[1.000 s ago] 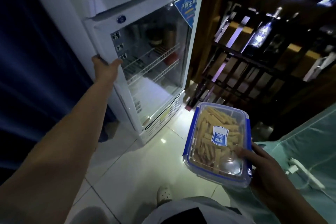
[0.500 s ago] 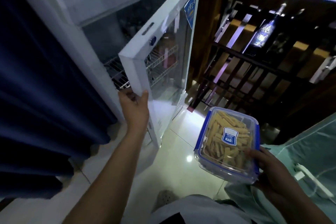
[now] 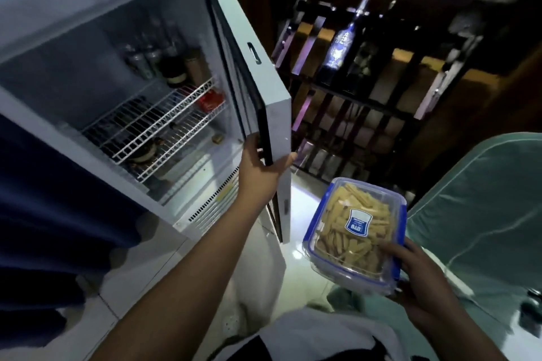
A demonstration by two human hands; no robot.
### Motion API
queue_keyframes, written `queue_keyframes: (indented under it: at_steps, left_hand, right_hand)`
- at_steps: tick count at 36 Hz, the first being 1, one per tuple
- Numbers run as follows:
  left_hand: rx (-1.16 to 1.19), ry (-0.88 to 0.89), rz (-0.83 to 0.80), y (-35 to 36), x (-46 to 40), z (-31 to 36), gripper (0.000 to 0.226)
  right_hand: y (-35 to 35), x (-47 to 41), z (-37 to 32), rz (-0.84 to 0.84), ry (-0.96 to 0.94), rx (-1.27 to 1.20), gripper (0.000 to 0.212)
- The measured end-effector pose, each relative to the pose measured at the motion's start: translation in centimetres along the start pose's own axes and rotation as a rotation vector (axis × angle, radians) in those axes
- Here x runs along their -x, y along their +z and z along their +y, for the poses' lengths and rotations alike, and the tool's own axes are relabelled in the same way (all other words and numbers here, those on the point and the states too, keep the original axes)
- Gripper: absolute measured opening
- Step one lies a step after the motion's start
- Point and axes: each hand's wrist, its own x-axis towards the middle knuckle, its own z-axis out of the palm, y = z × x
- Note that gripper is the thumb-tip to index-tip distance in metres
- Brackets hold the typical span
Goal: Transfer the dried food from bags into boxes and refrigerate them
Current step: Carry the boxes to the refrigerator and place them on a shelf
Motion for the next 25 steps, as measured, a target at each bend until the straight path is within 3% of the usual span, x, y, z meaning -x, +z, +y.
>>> queue_keyframes:
  at_steps: [14,20,25]
  left_hand:
    - [-0.139,-0.116,-0.076,17.9,-6.0,2.6,0.046]
    - [-0.177,-0.156,-0.115,20.6,-7.0,3.2,0.074]
    - [-0.011,-0.266,-0.087,17.6,-3.3,3.2,0.067]
  right_hand:
    - [-12.0,-0.8,-1.0,0.093,-0.034,-0.14,0.026]
    - [-13.4,-0.7,-1.5,0.043,-0.074,-0.157,0.032]
    - [-11.2,-1.9,-2.2,-0.07,-0.061,-0.121,0.06]
